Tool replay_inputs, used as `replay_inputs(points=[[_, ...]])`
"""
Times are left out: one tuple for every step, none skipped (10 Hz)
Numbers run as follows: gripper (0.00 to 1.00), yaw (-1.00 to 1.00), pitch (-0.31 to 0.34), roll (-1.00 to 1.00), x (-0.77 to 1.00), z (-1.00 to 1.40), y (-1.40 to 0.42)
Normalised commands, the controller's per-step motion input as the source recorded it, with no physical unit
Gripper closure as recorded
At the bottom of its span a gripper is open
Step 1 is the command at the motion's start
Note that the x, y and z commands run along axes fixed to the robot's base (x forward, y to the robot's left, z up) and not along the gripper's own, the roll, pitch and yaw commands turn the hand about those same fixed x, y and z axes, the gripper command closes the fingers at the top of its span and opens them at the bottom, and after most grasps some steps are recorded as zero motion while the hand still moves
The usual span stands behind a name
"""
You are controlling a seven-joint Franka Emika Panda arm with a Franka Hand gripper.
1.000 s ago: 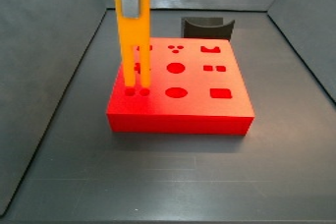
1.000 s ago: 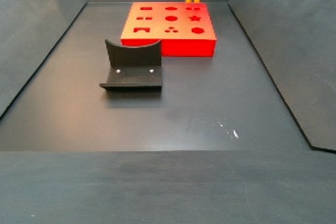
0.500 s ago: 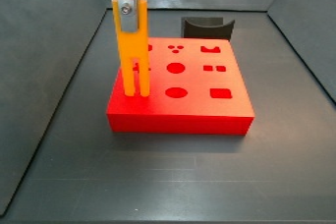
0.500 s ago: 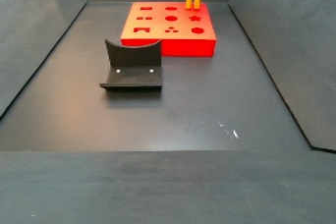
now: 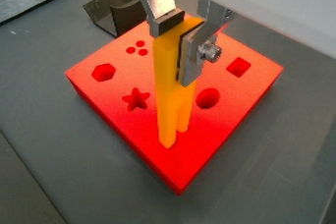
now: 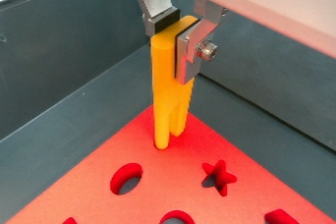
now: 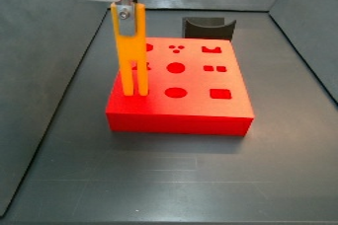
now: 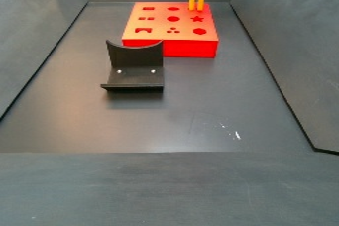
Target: Insert the square-circle object.
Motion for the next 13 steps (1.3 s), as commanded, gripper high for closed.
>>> replay_inputs(points=[[1.0,0.0,-0.014,0.12,0.0,-0.35,-0.21],[1.0,0.0,-0.01,0.04,0.07,-0.71,-0.1],[1.0,0.0,-0.057,0.0,0.05,-0.91,-0.01],[1.0,-0.01,-0.11,0.0,0.09,-0.94,-0.05],[1.0,-0.01,-0.147,0.08,0.14,-0.93,-0.1],[1.0,0.0,-0.124,0.2,0.15,-0.8,-0.2],[1.0,0.0,-0.114,0.23,0.09,-0.79,-0.25],[1.0,0.0,-0.113,0.23,0.0,-0.82,-0.23],[1.0,0.0,-0.026,0.08,0.01,-0.7,-0.08],[1.0,-0.03,0.0,0.0,0.02,-1.0,-0.03],[1.0,-0.01,0.0,0.0,0.09,-1.0,0.0],[1.0,0.0,0.0,0.0,0.14,-1.0,-0.04],[1.0,0.0,-0.013,-0.07,0.0,-0.13,0.0]])
